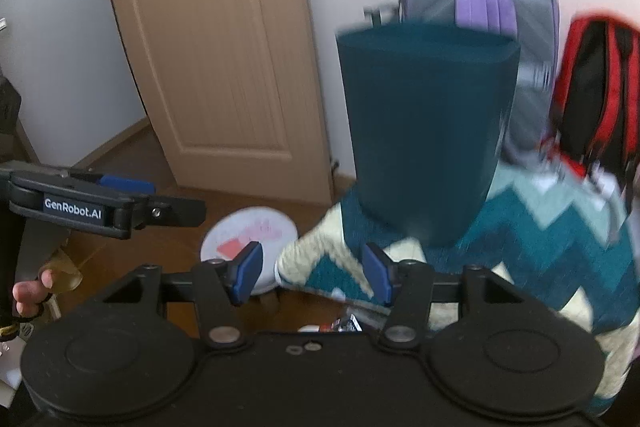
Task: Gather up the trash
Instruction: 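Move both grippers back down toward the Christmas-print bag on the floor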
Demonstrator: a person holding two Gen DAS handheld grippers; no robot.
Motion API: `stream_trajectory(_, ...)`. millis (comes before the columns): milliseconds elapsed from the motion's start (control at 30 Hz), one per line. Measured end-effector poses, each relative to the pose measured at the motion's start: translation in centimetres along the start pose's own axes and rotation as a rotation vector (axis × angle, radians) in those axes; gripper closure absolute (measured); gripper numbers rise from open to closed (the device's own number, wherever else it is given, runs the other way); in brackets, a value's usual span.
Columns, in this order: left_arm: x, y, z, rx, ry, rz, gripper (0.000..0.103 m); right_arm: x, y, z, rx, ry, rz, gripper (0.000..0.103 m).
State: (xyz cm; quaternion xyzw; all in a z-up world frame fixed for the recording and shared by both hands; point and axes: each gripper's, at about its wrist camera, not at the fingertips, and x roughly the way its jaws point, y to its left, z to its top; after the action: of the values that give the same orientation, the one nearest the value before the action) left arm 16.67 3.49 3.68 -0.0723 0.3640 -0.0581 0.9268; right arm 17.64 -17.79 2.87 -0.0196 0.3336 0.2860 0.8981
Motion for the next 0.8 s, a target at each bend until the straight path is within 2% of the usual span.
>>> stream_trajectory(467,19.3,6.7,-7.3,-0.012,0.383,0.070,0.002,16.5,-6.2,-9.3,0.101,0.309,-0.031,0.048)
stream_trajectory(633,26.1,8.3,-9.1,0.084,0.491,0.073,0.002,22.6,-7.0,-12.5,0.054,0.421,-0.030,0.048)
stream_trajectory(800,31.5,8.7,-11.5,0.221,0.537,0.041,0.002,27.9,-8.6,-15.3,0.062,0.484,-0.034,0.048)
